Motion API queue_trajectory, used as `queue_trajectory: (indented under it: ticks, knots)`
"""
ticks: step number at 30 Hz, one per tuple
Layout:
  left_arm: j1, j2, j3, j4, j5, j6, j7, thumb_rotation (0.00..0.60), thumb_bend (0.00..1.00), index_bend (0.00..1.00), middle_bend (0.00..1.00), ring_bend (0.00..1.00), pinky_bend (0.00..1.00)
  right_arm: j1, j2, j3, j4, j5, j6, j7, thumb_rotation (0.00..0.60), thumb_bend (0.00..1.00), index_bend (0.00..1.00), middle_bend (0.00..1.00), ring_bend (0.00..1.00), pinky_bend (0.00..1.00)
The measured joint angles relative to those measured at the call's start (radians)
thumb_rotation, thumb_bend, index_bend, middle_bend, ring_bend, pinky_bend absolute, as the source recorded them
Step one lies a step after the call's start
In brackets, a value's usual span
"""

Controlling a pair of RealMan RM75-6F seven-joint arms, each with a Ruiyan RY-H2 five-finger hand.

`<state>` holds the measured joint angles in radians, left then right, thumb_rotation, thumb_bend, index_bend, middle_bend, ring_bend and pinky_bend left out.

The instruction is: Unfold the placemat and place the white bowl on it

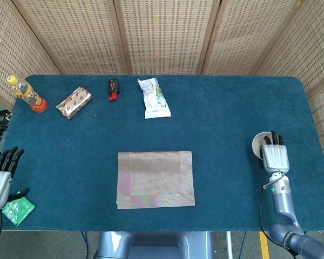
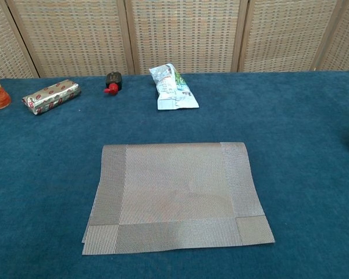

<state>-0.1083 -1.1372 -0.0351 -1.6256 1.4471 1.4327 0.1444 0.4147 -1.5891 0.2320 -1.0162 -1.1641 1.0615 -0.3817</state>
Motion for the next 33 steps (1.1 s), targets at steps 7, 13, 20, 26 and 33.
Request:
queue_trajectory:
  ticks: [7,13,20,26,33]
  knots:
    - [0.0,0.001,0.002,-0.002,0.002,0.0,0.0,0.6,0.05,0.0,0.0,0.0,0.0,-0.005,0.012,-0.017,-0.019,0.015,-0.005,-0.02,0.6,0.4,0.67,0.22,0.04,0.11]
    - [0.001,0.001,0.003,-0.004,0.006,0.002,0.003,0.6,0.05,0.0,0.0,0.0,0.0,-0.012,0.028,-0.025,-0.046,0.019,0.002,-0.032,0.6,0.32,0.44,0.05,0.0,0.01]
    - [0.001,0.002,0.004,-0.004,0.007,0.003,0.004,0.6,0.05,0.0,0.0,0.0,0.0,-0.028,0.066,-0.025,-0.128,0.038,0.024,-0.05,0.6,0.25,0.18,0.0,0.0,0.0]
    - [0.0,0.001,0.005,-0.004,0.018,0.006,-0.007,0.6,0.05,0.0,0.0,0.0,0.0,-0.073,0.128,-0.039,-0.255,0.008,0.109,-0.027,0.6,0.17,0.1,0.0,0.0,0.0]
    - [0.0,-0.002,0.01,-0.001,0.041,0.016,-0.014,0.6,0.05,0.0,0.0,0.0,0.0,-0.163,0.223,-0.082,-0.407,-0.127,0.296,0.064,0.6,0.14,0.09,0.0,0.0,0.0]
